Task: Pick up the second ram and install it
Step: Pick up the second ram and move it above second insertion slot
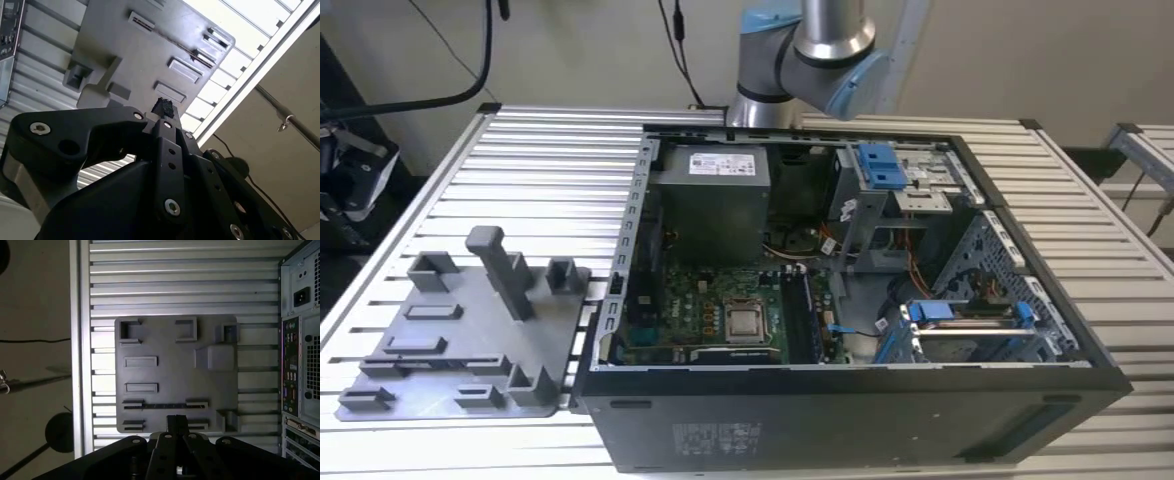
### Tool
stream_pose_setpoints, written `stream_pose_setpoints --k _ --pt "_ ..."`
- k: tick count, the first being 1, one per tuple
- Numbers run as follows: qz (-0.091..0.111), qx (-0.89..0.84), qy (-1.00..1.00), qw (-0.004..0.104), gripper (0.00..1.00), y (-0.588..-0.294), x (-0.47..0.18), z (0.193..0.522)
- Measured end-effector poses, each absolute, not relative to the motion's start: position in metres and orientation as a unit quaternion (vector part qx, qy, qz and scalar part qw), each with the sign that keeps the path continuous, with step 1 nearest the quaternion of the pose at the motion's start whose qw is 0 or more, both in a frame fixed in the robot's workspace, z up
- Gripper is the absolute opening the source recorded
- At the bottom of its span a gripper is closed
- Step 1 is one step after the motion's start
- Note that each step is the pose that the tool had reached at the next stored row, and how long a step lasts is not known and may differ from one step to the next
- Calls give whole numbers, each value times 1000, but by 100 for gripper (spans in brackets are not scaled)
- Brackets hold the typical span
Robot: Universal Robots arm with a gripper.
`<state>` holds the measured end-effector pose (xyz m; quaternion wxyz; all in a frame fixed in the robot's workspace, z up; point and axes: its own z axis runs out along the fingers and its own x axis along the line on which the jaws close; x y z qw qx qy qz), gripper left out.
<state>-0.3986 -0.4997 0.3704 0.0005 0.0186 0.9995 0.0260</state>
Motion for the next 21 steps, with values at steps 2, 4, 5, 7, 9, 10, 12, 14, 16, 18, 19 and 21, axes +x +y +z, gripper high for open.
stream_pose_setpoints --k 2,4,5,7,9,10,12,14,16,18,19,21 --pt "26 15 1000 0 11 -500 -399 370" --pt "26 7 1000 0 11 -500 -399 370" --pt "26 1 1000 0 11 -500 -399 370" --pt "26 -12 1000 0 11 -500 -399 370" --pt "25 -26 999 -1 11 -500 -399 370" --pt "25 -33 999 -1 11 -500 -399 370" --pt "25 -45 999 -1 11 -500 -399 370" --pt "24 -57 998 -1 11 -500 -399 370" --pt "24 -68 997 -1 11 -500 -399 370" --pt "24 -80 996 -1 11 -500 -399 370" --pt "24 -88 996 -2 11 -500 -399 370" --pt "23 -105 994 -2 11 -500 -399 370"
